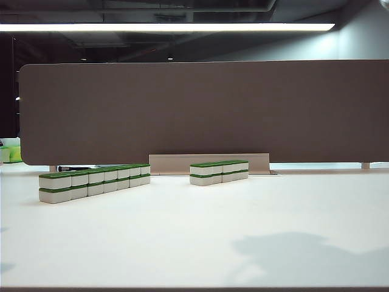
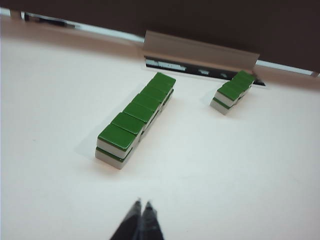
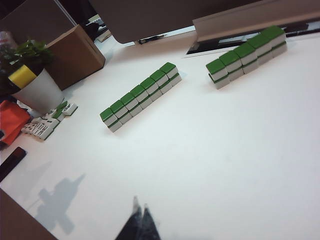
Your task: Take a mahjong tile from the mahjong wall and then place it on the table close to you.
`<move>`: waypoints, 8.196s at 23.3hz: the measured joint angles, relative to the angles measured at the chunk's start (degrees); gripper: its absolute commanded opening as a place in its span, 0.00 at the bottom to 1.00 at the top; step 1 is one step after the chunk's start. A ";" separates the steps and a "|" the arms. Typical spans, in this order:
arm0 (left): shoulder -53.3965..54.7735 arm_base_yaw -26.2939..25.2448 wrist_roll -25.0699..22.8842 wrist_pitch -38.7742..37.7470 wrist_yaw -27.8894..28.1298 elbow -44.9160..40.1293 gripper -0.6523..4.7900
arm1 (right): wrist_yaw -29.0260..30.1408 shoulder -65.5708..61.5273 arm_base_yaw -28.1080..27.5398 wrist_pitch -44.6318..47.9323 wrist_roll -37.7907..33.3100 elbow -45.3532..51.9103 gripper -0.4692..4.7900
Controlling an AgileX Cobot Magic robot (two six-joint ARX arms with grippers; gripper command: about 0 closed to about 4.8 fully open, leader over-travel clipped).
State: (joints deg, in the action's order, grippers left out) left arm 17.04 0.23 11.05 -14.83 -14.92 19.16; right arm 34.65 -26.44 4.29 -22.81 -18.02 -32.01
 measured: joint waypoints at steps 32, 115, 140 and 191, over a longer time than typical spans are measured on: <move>51.95 0.00 -6.34 -5.73 -3.13 38.40 0.12 | -0.24 -27.74 5.88 15.93 3.56 -5.07 0.09; 108.69 5.62 -29.68 -55.43 8.55 89.22 0.75 | 7.37 -27.96 5.75 12.87 3.08 -5.92 0.09; 110.40 5.70 -29.68 -53.68 10.34 89.20 0.67 | 7.08 -27.96 5.75 12.90 3.08 -5.95 0.09; 107.38 7.87 -22.80 -64.15 10.43 89.39 0.46 | 7.02 -27.96 5.70 12.90 3.10 -5.95 0.09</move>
State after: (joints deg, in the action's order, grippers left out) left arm 124.42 8.10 -11.75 -78.98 -4.49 108.55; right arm 41.67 -54.39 10.00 -9.91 -14.92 -37.95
